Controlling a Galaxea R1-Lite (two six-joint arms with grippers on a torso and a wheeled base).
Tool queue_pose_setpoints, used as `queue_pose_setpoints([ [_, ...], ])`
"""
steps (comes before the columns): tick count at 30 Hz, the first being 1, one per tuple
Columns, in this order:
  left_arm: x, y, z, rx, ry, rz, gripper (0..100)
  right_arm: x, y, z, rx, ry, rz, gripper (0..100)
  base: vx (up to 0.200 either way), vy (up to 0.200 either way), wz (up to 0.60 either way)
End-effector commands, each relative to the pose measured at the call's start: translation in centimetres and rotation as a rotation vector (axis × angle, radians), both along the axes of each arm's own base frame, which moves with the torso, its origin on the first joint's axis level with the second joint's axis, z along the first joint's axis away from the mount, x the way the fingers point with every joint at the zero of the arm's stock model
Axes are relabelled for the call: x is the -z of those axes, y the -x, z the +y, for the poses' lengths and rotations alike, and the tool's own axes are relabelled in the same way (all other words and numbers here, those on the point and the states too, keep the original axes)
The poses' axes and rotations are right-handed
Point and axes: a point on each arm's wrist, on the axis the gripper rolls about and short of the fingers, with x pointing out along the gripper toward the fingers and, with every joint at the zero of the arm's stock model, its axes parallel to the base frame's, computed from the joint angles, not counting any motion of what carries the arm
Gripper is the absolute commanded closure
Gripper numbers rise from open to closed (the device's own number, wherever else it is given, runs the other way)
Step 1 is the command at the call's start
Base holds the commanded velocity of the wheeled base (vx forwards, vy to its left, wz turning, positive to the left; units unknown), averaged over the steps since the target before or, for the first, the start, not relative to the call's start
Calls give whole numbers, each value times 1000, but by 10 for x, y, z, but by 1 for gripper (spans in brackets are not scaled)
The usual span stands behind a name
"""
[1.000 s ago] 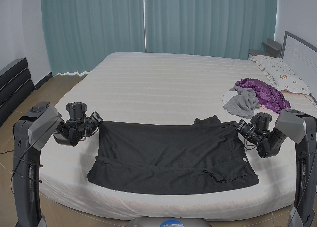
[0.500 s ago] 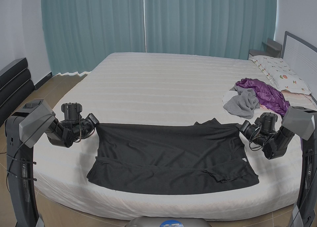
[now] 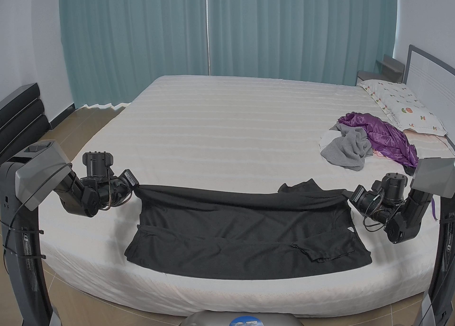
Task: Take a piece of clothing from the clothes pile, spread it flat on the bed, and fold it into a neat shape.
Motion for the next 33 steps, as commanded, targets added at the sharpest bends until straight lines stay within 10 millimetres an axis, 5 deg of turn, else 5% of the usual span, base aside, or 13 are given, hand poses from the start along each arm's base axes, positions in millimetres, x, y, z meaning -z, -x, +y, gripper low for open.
queue_pose_setpoints([
  [1, 3, 13, 2, 8, -25, 31, 100, 1, 15, 0, -15, -4, 14, 100, 0, 0, 0],
  [13, 9, 48, 1, 36, -65, 30, 100, 2, 48, -5, -25, -7, 43, 100, 0, 0, 0],
  [28, 41, 78, -2, 88, -130, 86, 100, 34, 73, -2, -92, 68, 120, 100, 0, 0, 0],
  [29, 43, 81, -2, 89, -130, 92, 0, 38, 75, -2, -103, 87, 133, 100, 0, 0, 0],
  [30, 43, 82, -3, 91, -130, 94, 0, 40, 76, -2, -108, 94, 137, 100, 0, 0, 0],
  [31, 42, 85, -3, 91, -130, 94, 0, 40, 76, -2, -111, 101, 134, 0, 0, 0, 0],
  [33, 42, 86, -3, 92, -130, 89, 0, 37, 74, -3, -106, 94, 121, 0, 0, 0, 0],
])
